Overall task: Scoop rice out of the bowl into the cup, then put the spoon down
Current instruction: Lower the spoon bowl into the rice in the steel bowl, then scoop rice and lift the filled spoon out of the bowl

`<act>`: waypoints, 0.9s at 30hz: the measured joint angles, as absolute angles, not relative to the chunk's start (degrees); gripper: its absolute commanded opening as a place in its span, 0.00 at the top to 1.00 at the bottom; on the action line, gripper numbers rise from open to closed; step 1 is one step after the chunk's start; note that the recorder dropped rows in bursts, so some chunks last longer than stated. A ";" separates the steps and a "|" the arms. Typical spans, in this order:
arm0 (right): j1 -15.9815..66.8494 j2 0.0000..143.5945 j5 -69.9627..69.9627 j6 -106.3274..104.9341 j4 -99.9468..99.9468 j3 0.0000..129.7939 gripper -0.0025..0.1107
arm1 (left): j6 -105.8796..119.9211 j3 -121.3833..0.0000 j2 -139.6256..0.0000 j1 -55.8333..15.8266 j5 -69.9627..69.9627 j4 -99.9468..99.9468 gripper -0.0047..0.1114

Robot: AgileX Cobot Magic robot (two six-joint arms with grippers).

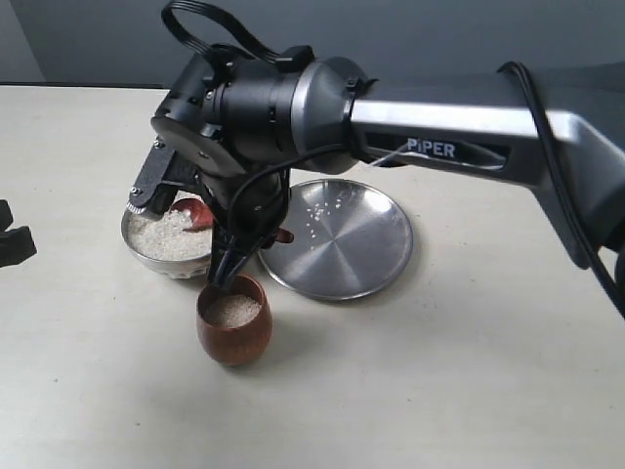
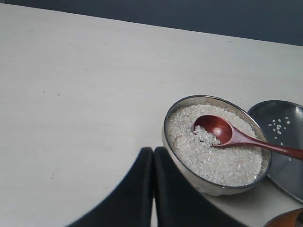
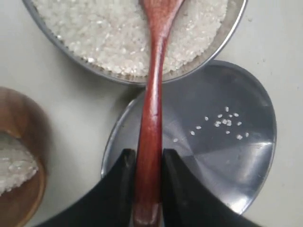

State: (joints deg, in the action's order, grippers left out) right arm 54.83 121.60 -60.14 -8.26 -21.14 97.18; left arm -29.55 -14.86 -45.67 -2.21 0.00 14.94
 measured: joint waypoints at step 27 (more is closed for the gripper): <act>49.60 121.60 -57.06 -7.86 -4.29 97.18 0.98 | -29.55 -14.86 -45.67 -2.21 0.00 14.94 0.96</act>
